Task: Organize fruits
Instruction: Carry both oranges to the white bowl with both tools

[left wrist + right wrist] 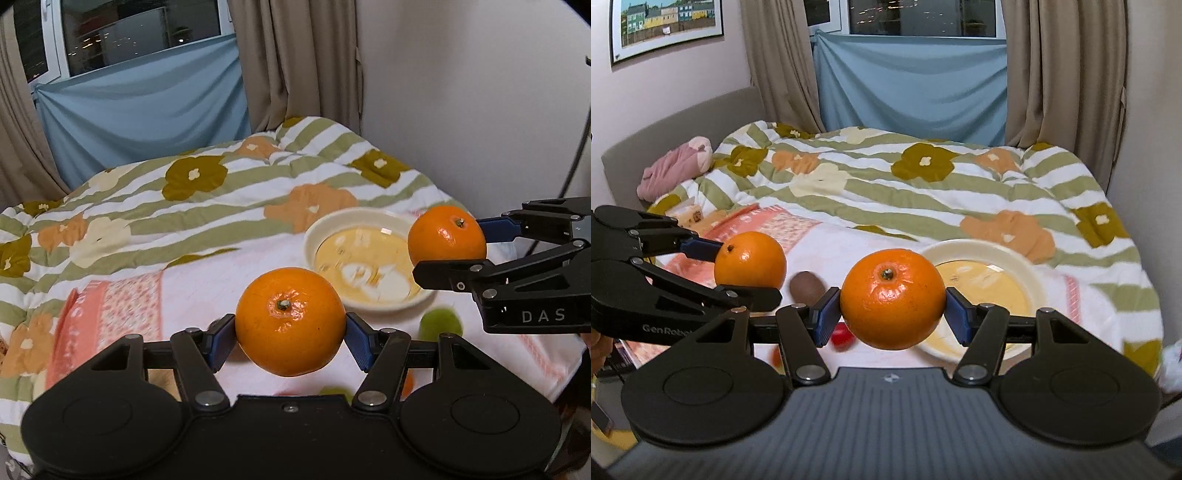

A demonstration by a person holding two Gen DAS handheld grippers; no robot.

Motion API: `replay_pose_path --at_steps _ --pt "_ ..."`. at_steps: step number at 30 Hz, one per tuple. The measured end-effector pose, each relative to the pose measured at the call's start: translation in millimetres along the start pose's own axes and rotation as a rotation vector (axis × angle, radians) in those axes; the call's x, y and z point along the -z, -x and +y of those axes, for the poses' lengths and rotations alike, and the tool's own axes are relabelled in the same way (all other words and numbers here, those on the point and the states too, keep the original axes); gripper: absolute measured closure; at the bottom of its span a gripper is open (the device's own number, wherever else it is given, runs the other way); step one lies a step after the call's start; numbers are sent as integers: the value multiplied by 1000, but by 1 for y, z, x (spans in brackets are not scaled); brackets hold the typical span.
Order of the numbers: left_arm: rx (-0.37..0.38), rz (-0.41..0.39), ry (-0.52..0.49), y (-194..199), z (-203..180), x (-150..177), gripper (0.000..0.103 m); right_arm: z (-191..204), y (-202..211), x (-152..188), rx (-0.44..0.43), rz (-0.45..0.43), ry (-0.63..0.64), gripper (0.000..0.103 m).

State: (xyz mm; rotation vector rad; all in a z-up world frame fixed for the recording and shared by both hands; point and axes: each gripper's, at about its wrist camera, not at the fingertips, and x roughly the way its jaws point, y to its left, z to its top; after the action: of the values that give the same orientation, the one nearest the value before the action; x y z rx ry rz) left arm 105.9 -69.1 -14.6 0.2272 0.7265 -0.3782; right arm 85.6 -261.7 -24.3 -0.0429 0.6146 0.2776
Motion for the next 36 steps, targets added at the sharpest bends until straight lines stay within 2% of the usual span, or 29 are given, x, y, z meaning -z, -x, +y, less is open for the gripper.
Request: replay_pose_path --at_steps 6,11,16,19,25,36 --pt "0 19 29 -29 -23 -26 36 -60 -18 -7 -5 26 30 28" --pt "-7 42 9 -64 -37 -48 36 -96 -42 -12 -2 31 36 28" --pt "23 80 -35 -112 -49 -67 36 -125 -75 -15 2 41 24 28" --pt "57 109 -64 -145 -54 -74 36 -137 -93 -12 12 61 13 28" --pt "31 128 -129 -199 -66 -78 36 -153 -124 -6 10 89 -11 28" --pt "-8 160 -175 -233 -78 -81 34 -160 -141 1 4 107 -31 28"
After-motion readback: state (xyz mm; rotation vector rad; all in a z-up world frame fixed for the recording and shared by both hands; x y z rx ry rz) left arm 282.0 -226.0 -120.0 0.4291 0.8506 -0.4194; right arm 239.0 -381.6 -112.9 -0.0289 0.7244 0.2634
